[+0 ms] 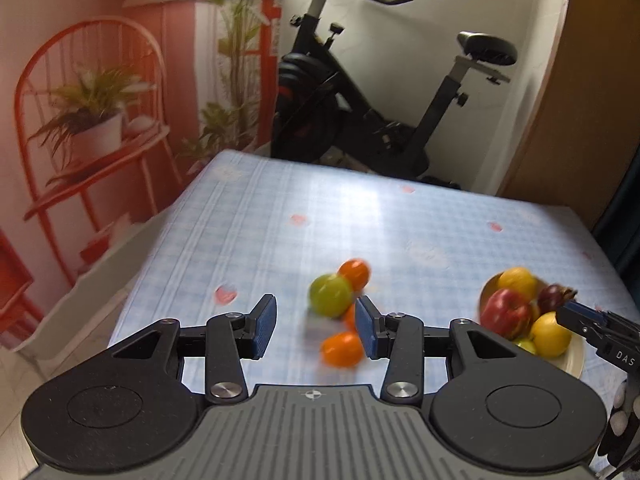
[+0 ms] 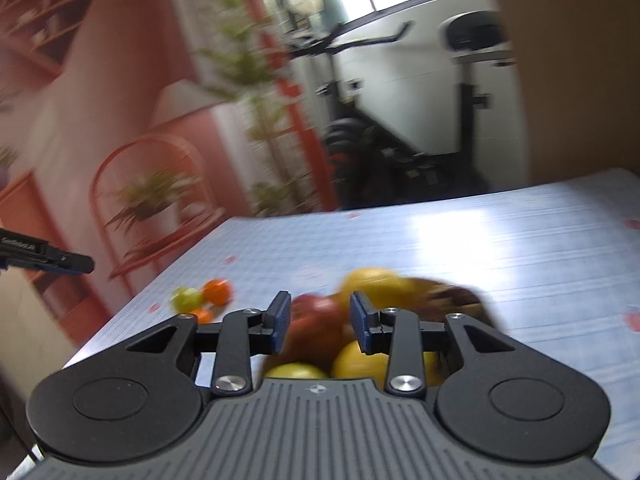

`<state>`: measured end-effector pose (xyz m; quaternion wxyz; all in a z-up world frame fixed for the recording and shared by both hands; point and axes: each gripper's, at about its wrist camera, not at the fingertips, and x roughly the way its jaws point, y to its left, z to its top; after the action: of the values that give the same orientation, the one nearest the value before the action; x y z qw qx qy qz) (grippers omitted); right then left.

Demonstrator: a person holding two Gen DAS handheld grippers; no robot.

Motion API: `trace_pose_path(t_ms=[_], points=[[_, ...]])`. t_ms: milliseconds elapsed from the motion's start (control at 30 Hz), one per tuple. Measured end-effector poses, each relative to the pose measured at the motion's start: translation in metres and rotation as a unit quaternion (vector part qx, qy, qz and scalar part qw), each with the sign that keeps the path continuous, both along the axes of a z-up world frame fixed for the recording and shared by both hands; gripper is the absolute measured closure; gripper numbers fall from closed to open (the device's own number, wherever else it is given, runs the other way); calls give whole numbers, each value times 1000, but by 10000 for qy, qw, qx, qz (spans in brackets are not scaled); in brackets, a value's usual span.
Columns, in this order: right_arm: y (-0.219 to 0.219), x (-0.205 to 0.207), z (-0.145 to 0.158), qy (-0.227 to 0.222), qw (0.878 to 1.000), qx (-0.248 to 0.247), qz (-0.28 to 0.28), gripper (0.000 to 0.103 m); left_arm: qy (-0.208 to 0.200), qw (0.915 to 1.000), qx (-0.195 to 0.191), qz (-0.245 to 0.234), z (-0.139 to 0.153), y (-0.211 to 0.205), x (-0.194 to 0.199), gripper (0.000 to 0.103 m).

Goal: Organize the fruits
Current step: 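Move the open left gripper over to the loose tangerines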

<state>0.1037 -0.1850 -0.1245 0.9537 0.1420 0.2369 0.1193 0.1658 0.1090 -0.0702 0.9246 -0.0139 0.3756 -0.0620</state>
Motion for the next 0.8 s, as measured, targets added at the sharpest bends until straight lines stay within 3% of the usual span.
trace_pose_path(t_ms=[100,267,367,567,667,800], points=[[40,13,-9,243,9975,-217,622,63,161,9995,-137,218,-11,25,-9,57],[97,32,-17,509,9838,-553,1631,63,54,9981,-187,585,-24,59,-20,56],[118,42,-21,589,9786,-636,1866,63,-111,9974,-152,701,-25,67,-25,45],[142,49,-22,701,9679,-871,2250,61,-286,9978,-76,588,-36,65,-29,45],[155,52,-27,714,9598,-1066,2495,56,-259,9982,-117,519,-44,64,-27,45],[167,50,-33,760,9507,-1217,2748,56,-185,9983,-221,504,-53,66,-24,45]])
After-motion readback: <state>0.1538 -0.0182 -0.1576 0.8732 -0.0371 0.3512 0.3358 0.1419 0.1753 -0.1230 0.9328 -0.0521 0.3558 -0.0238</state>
